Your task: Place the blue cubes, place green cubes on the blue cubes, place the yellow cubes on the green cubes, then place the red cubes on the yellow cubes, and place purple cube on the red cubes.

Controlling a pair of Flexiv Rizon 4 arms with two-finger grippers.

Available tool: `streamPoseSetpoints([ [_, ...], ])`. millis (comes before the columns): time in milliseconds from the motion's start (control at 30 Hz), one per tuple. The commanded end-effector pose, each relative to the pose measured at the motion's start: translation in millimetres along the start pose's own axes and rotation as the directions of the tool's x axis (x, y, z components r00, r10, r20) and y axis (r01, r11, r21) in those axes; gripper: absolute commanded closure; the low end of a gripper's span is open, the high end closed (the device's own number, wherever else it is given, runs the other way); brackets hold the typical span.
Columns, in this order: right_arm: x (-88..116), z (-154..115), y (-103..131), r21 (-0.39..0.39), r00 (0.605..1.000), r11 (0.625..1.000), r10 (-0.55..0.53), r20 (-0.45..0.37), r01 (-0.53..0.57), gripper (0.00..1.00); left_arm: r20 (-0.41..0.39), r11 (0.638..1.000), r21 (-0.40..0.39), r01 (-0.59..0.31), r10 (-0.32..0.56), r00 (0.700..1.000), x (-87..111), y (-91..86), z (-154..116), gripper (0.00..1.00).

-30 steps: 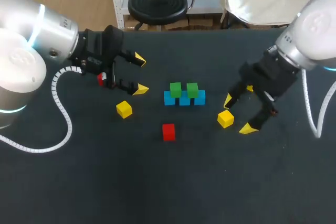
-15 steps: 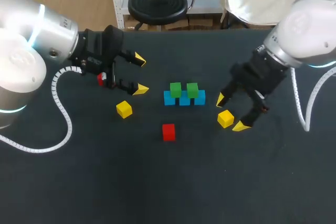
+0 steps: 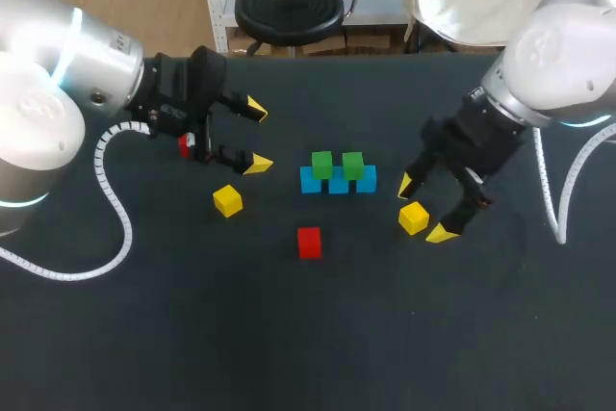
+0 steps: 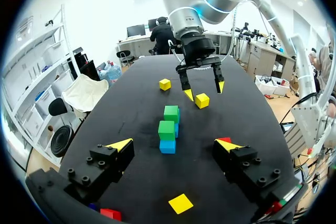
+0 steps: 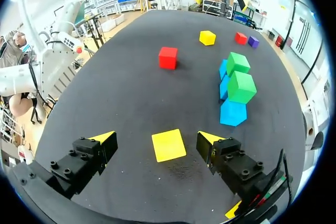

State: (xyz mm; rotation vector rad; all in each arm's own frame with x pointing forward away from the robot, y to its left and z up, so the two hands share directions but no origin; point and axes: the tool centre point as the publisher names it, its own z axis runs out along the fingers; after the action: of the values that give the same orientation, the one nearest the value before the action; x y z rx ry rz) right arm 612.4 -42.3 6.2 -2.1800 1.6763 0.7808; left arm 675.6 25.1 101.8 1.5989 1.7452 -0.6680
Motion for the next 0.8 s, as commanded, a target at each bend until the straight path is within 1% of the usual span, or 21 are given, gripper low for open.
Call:
streamPoseSetpoints([
  [33, 1, -3, 4, 0.010, 1.000, 1.000, 0.003, -0.003, -0.003, 0.00, 0.007, 1.000, -0.002, -0.003, 0.003, 1.000, 1.6, -1.0, 0, 0.00],
  [233, 2, 2, -1, 0.000, 1.000, 1.000, 0.003, -0.005, -0.003, 0.01, 0.007, 1.000, -0.002, -0.003, 0.003, 1.000, 1.6, -1.0, 0, 0.00],
  [333, 3, 6, -5, -0.008, 1.000, 1.000, 0.005, -0.001, -0.005, 0.06, 0.007, 1.000, -0.002, -0.003, 0.003, 1.000, 1.6, -1.0, 0, 0.00],
  [367, 4, 7, -6, -0.010, 1.000, 1.000, 0.006, -0.001, -0.006, 0.09, 0.007, 1.000, -0.002, -0.003, 0.003, 1.000, 1.6, -1.0, 0, 0.00],
  [400, 4, 7, -7, -0.011, 1.000, 1.000, 0.006, -0.001, -0.006, 0.14, 0.007, 1.000, -0.002, -0.003, 0.003, 1.000, 1.6, -1.0, 0, 0.00],
  [500, 5, 8, -9, -0.005, 1.000, 1.000, 0.020, 0.001, -0.020, 0.20, 0.007, 1.000, -0.002, -0.003, 0.003, 1.000, 1.6, -1.0, 0, 0.00],
  [533, 6, 8, -10, -0.002, 1.000, 1.000, 0.025, 0.002, -0.025, 0.43, 0.007, 1.000, -0.002, -0.003, 0.003, 1.000, 1.6, -1.0, 0, 0.00],
  [567, 6, 8, -10, 0.002, 1.000, 1.000, 0.030, 0.005, -0.030, 0.51, 0.007, 1.000, -0.002, -0.003, 0.003, 1.000, 1.6, -1.0, 0, 0.00],
  [633, 7, 7, -10, 0.008, 0.999, 0.999, 0.033, 0.006, -0.033, 0.55, 0.007, 1.000, -0.002, -0.003, 0.003, 1.000, 1.6, -1.0, 0, 0.00],
  [667, 7, 7, -9, 0.012, 0.999, 0.999, 0.035, 0.005, -0.035, 0.58, 0.007, 1.000, -0.002, -0.003, 0.003, 1.000, 1.6, -1.0, 0, 0.00],
  [700, 6, 6, -9, 0.016, 0.999, 0.999, 0.038, 0.004, -0.038, 0.64, 0.007, 1.000, -0.002, -0.003, 0.003, 1.000, 1.6, -1.0, 0, 0.00],
  [733, 6, 6, -9, 0.018, 0.999, 0.999, 0.040, 0.001, -0.040, 0.72, 0.007, 1.000, -0.002, -0.003, 0.003, 1.000, 1.6, -1.0, 0, 0.00],
  [767, 6, 5, -9, 0.022, 0.999, 0.999, 0.043, 0.000, -0.043, 0.84, 0.007, 1.000, -0.002, -0.003, 0.003, 1.000, 1.6, -1.0, 0, 0.00],
  [800, 7, 4, -8, 0.031, 0.998, 0.998, 0.055, 0.002, -0.055, 0.99, 0.007, 1.000, -0.002, -0.003, 0.003, 1.000, 1.6, -1.0, 0, 0.00],
])
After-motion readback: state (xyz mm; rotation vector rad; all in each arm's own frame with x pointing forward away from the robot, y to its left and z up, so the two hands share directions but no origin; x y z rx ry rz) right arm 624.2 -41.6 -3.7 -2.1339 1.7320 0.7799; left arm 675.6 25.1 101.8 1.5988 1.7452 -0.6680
